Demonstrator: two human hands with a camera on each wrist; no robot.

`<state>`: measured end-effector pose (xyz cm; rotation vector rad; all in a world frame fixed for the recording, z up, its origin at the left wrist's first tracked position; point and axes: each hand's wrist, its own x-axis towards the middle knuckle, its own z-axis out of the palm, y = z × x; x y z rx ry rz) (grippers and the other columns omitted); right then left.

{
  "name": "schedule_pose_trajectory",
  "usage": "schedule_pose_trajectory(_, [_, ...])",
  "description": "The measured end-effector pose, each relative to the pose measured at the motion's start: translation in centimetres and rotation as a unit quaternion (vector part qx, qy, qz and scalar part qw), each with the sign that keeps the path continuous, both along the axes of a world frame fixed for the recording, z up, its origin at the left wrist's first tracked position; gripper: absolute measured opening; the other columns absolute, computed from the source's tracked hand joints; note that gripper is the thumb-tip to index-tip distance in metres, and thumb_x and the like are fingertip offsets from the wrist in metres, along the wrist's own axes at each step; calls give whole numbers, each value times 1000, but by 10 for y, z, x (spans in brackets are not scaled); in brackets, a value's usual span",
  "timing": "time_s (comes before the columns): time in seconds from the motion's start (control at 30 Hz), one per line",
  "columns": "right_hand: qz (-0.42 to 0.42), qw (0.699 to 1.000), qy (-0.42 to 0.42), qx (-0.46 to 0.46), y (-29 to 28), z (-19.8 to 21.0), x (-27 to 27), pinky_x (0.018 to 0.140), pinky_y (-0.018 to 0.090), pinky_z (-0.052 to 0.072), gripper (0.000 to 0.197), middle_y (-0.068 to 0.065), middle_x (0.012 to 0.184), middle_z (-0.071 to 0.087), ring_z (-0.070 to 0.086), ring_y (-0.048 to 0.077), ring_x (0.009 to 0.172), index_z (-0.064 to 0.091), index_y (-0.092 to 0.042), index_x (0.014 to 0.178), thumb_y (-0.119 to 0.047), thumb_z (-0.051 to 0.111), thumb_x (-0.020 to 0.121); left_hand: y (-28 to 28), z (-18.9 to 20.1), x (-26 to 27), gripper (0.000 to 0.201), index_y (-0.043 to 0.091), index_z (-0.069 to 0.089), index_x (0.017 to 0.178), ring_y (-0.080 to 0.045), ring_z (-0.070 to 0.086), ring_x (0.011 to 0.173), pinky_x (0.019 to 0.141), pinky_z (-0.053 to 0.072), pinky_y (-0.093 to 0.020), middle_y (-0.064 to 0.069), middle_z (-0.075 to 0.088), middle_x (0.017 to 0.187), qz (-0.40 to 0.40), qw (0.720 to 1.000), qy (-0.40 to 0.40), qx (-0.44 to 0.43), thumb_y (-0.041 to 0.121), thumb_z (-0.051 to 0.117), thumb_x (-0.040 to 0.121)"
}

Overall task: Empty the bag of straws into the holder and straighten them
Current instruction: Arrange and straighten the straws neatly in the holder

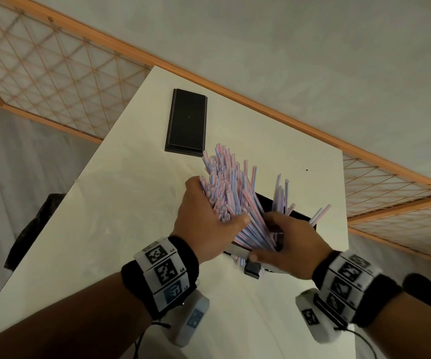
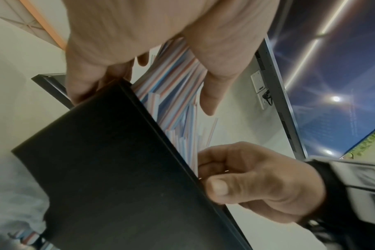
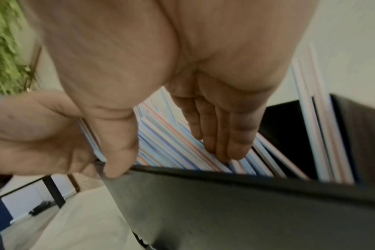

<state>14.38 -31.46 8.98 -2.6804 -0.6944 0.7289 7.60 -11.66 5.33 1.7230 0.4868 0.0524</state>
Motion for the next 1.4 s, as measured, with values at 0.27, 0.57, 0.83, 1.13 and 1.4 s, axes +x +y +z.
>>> schedule_pose_trajectory(0.27, [29, 999, 18, 14, -18, -16, -24, 61, 12, 35, 27, -17, 72, 54, 52, -4, 68, 61, -33, 88, -52, 77, 77, -3, 6, -1, 63, 23, 39, 115, 2, 69, 84, 74, 56, -16, 9, 70, 102, 24, 997, -13, -77, 31, 87, 76])
schedule_pose_trajectory(0.57, [6, 991, 113, -75, -2, -33, -7, 70, 22, 52, 52, -10, 85, 70, 64, 3, 77, 65, -30, 102, -73, 65, 73, -4, 9, -5, 70, 17, 39, 120, -2, 70, 93, 84, 55, -25, 8, 70, 107, 31, 989, -49, -139, 47, 76, 69])
schedule_pose_trajectory(0.83, [-13, 978, 162, -127, 22, -42, 10, 76, 33, 53, 76, -2, 102, 66, 64, 17, 88, 58, -20, 114, -74, 72, 63, -2, 6, -3, 79, 19, 38, 119, 0, 71, 92, 79, 55, -20, 8, 70, 106, 21, 988, -41, -145, 58, 77, 64])
schedule_pose_trajectory(1.13, [-60, 972, 182, -136, 38, -47, 15, 102, 38, 47, 115, -1, 135, 53, 53, 22, 123, 38, -18, 140, -74, 82, 49, -1, 11, -3, 79, 19, 34, 127, 9, 68, 93, 75, 53, -8, 12, 68, 112, 16, 992, -14, -125, 39, 88, 73])
schedule_pose_trajectory(1.4, [-14, 989, 143, -26, 42, -19, 6, 94, 19, 37, 86, -23, 121, 50, 49, 1, 113, 44, -29, 137, -58, 83, 67, -2, 9, -3, 88, 24, 34, 127, 3, 68, 99, 84, 57, -19, 13, 65, 118, 26, 995, 0, -99, 49, 91, 65])
